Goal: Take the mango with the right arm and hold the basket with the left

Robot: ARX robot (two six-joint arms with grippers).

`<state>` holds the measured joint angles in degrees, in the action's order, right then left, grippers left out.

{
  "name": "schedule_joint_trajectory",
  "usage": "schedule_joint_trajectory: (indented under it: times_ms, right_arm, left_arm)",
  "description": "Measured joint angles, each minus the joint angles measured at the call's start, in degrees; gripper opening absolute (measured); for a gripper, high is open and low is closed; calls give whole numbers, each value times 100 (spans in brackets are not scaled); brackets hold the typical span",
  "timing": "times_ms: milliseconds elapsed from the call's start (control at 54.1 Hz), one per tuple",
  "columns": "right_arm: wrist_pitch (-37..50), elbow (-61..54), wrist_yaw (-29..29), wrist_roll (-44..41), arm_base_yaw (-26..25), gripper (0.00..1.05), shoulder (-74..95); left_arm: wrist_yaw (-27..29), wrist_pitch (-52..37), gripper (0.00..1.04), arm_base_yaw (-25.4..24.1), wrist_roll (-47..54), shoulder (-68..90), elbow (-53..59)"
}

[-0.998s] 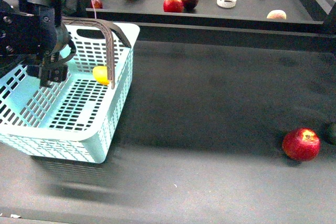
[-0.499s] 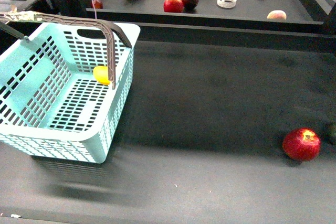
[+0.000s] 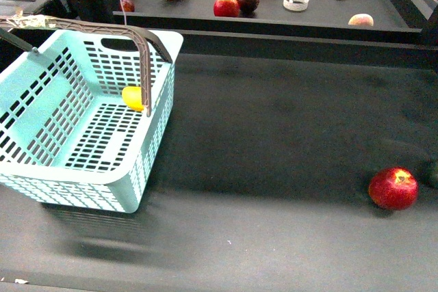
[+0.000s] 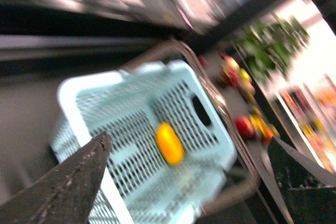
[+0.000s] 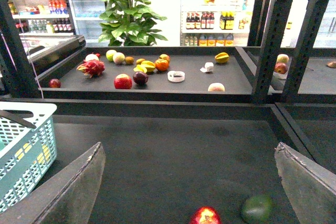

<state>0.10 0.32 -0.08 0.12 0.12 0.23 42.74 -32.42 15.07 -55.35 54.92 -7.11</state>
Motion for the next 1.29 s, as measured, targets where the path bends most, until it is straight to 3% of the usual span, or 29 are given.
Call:
schedule_joint_trajectory:
  times_ms: [55, 129, 222, 425, 887, 1294]
  right_arm:
    - [0, 0, 0, 2, 0, 96, 0]
    - [0, 0, -2, 0, 0, 96, 0]
    - [0, 0, 0, 2, 0, 96, 0]
    - [0, 0, 0, 0, 0, 96, 0]
    - [0, 0, 0, 2, 0, 96, 0]
    - [0, 0, 0, 2, 0, 96, 0]
  left_arm:
    - [-1749, -1115, 79, -400, 1449, -212, 400]
    - [-3244, -1279, 61, -664, 3456, -734, 466]
    - [-3600, -901, 43, -800, 4706, -1204, 476]
    - [-4216, -68, 3, -1445, 5327, -2127, 503]
    - [-4275, 1458, 2, -1491, 5490, -3735, 509]
    - [-4275, 2208, 2, -1493, 5493, -4485, 509]
